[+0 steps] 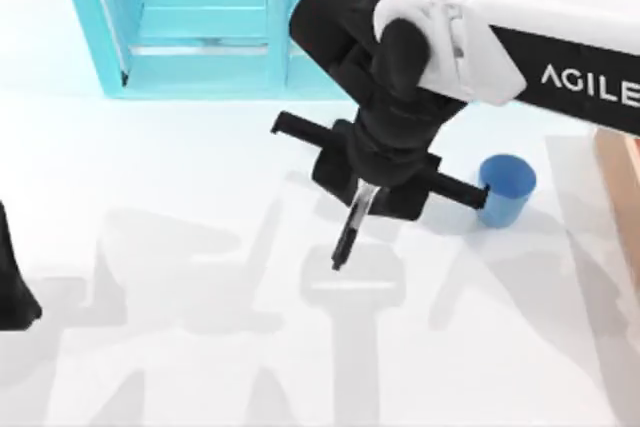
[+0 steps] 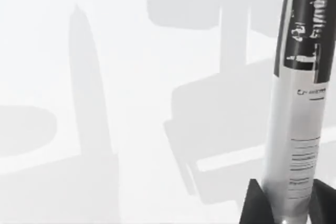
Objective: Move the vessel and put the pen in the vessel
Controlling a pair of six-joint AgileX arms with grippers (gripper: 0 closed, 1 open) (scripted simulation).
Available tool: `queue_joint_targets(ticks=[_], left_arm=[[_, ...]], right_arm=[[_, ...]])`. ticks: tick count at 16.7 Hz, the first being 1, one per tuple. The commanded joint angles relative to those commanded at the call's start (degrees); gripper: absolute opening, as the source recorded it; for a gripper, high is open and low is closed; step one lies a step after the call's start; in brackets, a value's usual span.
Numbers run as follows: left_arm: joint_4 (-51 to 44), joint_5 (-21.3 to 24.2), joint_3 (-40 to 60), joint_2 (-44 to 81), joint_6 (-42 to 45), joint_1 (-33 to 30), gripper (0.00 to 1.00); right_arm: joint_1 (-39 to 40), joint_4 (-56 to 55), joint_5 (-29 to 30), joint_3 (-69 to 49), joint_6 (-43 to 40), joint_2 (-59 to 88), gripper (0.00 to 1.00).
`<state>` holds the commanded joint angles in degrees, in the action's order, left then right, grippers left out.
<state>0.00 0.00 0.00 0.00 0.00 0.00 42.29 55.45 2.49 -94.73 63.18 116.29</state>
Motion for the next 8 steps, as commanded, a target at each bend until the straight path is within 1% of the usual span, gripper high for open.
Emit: queue_joint_targets(ticks=[2, 4, 8], left_arm=[[0.0, 0.0, 0.0, 0.0, 0.0, 0.0, 1.0], [0.0, 0.0, 0.0, 0.0, 0.0, 0.0, 1.0], [0.0, 0.0, 0.0, 0.0, 0.0, 0.0, 1.0]], right_arm=[[0.8, -6.6, 5.1, 4.3, -4.4, -1.0, 0.0], [1.6, -15.6, 11.3, 9.8, -9.8, -2.3, 0.0], [3.3, -39.5, 25.2, 23.3, -22.8, -5.5, 0.0]])
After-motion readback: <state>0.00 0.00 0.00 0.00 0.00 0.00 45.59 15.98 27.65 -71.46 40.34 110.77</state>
